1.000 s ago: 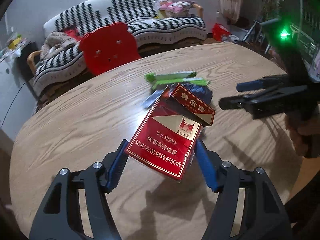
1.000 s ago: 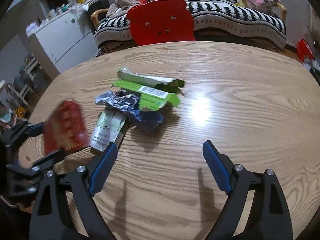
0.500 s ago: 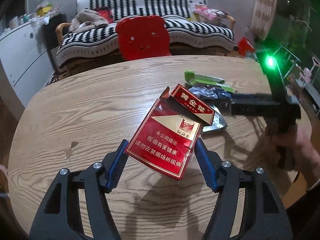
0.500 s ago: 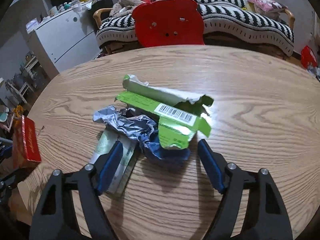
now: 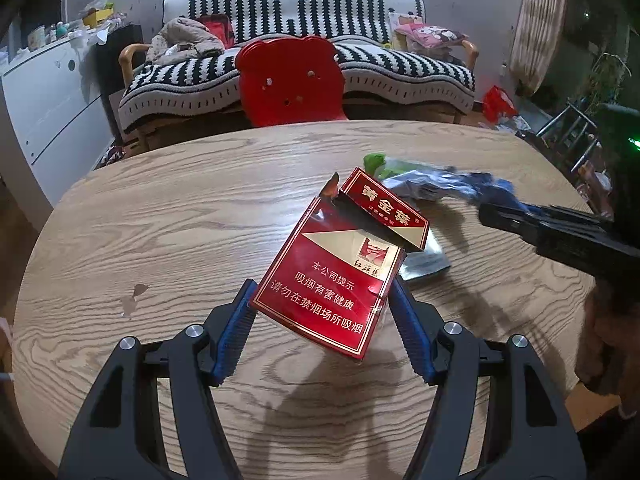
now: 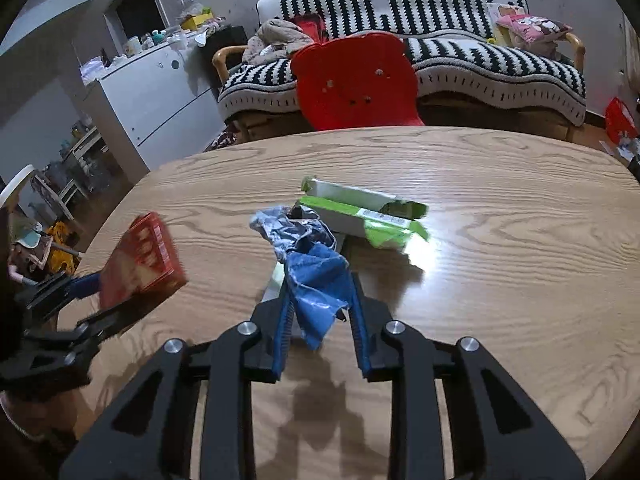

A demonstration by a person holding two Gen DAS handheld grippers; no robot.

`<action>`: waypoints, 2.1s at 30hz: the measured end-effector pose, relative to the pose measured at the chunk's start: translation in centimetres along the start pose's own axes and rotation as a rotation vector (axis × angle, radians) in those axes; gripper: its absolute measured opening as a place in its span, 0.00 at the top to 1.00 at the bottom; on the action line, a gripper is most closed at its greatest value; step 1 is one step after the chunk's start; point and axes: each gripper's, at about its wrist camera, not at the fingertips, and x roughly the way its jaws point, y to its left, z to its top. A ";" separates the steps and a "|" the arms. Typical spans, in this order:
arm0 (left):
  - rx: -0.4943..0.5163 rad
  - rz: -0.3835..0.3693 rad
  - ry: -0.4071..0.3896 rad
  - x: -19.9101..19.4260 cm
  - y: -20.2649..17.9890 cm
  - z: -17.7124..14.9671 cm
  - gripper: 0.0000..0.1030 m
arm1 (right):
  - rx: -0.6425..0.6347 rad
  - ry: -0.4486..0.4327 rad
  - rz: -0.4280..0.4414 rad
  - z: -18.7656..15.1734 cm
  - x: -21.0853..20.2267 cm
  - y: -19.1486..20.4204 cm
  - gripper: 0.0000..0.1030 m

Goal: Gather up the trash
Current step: 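Grasp the red cigarette pack with the left tool while the right tool grasps the blue cloth, then carry the pack and cloth over the black bin and open both tools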

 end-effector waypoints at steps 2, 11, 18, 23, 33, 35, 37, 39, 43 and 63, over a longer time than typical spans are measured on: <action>0.006 -0.015 -0.004 -0.2 -1.0 0.1 0.37 | 0.005 -0.014 -0.012 -0.7 -2.3 -0.9 0.74; 0.129 -0.156 -0.020 -1.0 -11.7 0.4 0.37 | 0.087 -0.083 -0.148 -4.8 -13.6 -8.6 0.74; 0.303 -0.343 -0.043 -1.7 -24.0 -1.2 0.37 | 0.219 -0.115 -0.337 -11.4 -23.2 -18.2 0.74; 0.417 -0.464 -0.030 -1.9 -32.4 -3.5 0.37 | 0.333 -0.117 -0.448 -17.3 -29.2 -24.0 0.74; 0.598 -0.623 0.034 -1.5 -45.7 -9.1 0.37 | 0.498 -0.088 -0.549 -27.3 -36.4 -30.5 0.74; 0.612 -0.629 0.047 -1.0 -47.2 -9.9 0.37 | 0.516 -0.083 -0.552 -28.0 -36.9 -31.2 0.74; 0.618 -0.628 0.061 -0.4 -48.5 -10.3 0.37 | 0.525 -0.083 -0.549 -28.7 -37.3 -31.6 0.74; 0.617 -0.625 0.073 0.2 -49.3 -10.4 0.37 | 0.530 -0.078 -0.546 -28.8 -37.2 -31.9 0.74; 0.606 -0.631 0.089 1.3 -49.9 -9.8 0.37 | 0.535 -0.061 -0.542 -28.5 -36.5 -32.1 0.74; 0.541 -0.633 0.094 1.4 -49.8 -8.3 0.16 | 0.510 -0.052 -0.559 -26.2 -34.5 -31.6 0.30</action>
